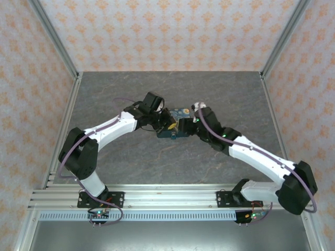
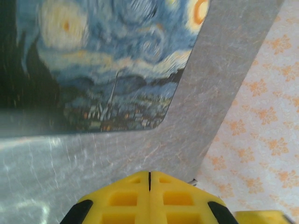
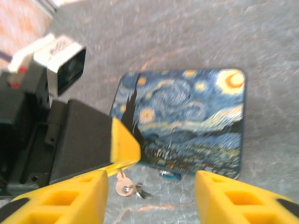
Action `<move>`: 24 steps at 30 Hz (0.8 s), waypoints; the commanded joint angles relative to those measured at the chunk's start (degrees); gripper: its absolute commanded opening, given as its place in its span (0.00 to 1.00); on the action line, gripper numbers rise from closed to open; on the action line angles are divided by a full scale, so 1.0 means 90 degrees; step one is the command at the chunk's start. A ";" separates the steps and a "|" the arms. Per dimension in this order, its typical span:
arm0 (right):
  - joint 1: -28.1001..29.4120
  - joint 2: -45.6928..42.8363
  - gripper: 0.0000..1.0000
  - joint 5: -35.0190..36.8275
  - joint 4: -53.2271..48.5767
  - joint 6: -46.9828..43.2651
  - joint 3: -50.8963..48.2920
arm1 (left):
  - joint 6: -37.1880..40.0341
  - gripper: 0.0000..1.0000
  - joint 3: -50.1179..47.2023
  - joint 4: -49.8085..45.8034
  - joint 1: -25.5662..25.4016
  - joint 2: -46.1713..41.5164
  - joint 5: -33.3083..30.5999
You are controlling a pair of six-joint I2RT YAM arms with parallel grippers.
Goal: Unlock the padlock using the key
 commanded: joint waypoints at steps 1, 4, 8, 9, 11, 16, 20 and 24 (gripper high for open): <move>-0.0439 -0.0421 0.57 -0.0511 0.0173 0.0983 -0.0090 | 0.1140 0.00 -0.0342 0.0837 0.0247 -0.0545 -0.0505; -0.0875 -0.0528 0.62 -0.1257 0.0877 0.1842 -0.0378 | 0.1813 0.00 -0.0578 0.1477 0.0356 -0.0829 -0.0495; -0.1256 -0.0375 0.64 -0.2107 0.2747 0.3330 -0.1011 | 0.2201 0.00 -0.0939 0.2415 0.0415 -0.1200 -0.0507; -0.1269 -0.0293 0.64 -0.2199 0.3190 0.3636 -0.1154 | 0.2150 0.00 -0.1024 0.2686 0.0423 -0.1260 -0.0493; -0.1283 -0.0002 0.64 -0.2384 0.4120 0.4218 -0.1303 | 0.1921 0.00 -0.1227 0.3306 0.0448 -0.1381 -0.0522; -0.1273 0.0640 0.61 -0.2505 0.5501 0.5056 -0.1354 | 0.1415 0.00 -0.1440 0.4255 0.0461 -0.1489 -0.0777; -0.1264 0.0819 0.58 -0.2345 0.6075 0.5288 -0.1298 | 0.0982 0.00 -0.1510 0.4757 0.0463 -0.1367 -0.0898; -0.1245 0.0977 0.56 -0.2243 0.6324 0.5299 -0.1128 | 0.0433 0.00 -0.1659 0.5427 0.0462 -0.1177 -0.0952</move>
